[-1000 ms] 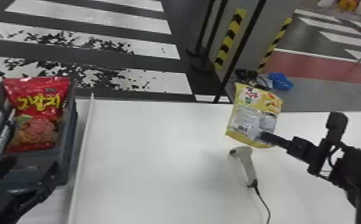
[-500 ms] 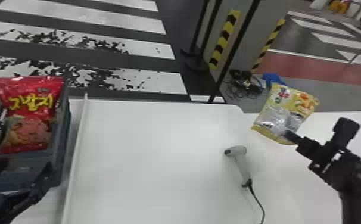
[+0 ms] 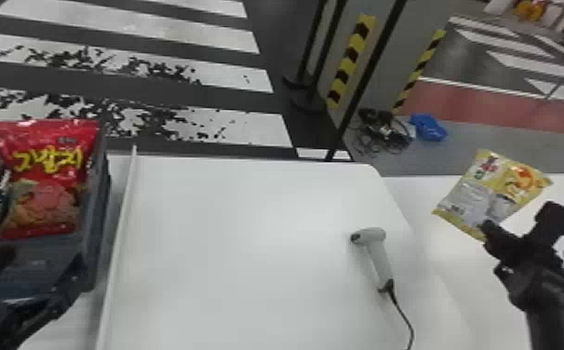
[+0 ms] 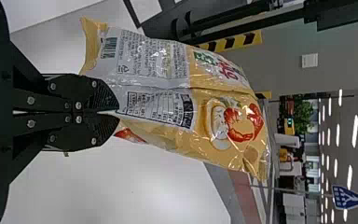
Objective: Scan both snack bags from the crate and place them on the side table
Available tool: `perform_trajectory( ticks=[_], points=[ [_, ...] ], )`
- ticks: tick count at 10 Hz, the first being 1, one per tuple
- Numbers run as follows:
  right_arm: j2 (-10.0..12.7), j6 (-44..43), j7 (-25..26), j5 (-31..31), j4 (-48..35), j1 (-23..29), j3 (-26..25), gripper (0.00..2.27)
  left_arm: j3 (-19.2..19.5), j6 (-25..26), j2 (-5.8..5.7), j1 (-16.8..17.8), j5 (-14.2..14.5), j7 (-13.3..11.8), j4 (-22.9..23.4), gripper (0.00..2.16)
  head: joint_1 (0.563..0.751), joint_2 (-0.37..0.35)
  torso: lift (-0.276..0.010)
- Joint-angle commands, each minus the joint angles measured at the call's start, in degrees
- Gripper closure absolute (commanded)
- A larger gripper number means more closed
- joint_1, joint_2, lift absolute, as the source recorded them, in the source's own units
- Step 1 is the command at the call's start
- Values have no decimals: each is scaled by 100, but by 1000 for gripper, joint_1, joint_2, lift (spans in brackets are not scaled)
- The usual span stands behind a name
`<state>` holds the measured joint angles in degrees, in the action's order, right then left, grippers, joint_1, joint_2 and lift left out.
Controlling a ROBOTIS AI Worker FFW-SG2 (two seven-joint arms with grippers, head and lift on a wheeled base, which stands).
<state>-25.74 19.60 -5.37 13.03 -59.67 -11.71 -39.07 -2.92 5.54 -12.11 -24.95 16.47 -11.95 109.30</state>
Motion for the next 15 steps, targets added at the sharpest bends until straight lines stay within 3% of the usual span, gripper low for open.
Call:
perform_trajectory(
  ticks=[1,3,4,5,6,9,11,13,15],
  points=[
    [-71,-83,177,-46,342,-68,14,2260,-25,-13,-20,16,14,0,-5,80,695,-350,-95],
    [-89,-83,238,-55,632,-138,40,2142,-60,-13,-37,42,40,0,-5,80,695,-350,-95],
    [-89,-83,238,-55,685,-138,49,1480,-69,-13,-55,42,58,0,4,80,695,-350,-95],
    [-89,-65,230,-55,711,-138,49,198,-69,-13,-72,25,66,0,4,80,695,-350,-95],
    [-71,-65,238,-28,720,-138,49,-1,-60,-31,-81,7,75,0,13,80,695,-350,-95],
    [-53,-434,291,183,623,-59,-13,53,-25,-66,-81,-46,84,0,57,80,695,-350,-95],
    [70,-522,300,455,-71,257,-48,53,-25,-66,-72,-54,75,0,74,80,695,-350,-95],
    [447,-382,300,446,-1152,635,-30,56,-25,-66,-46,-81,49,0,136,80,695,-350,-95],
    [948,-83,300,455,-2400,1145,365,56,-7,-48,-37,-98,22,0,180,80,695,-350,-95]
  ],
)
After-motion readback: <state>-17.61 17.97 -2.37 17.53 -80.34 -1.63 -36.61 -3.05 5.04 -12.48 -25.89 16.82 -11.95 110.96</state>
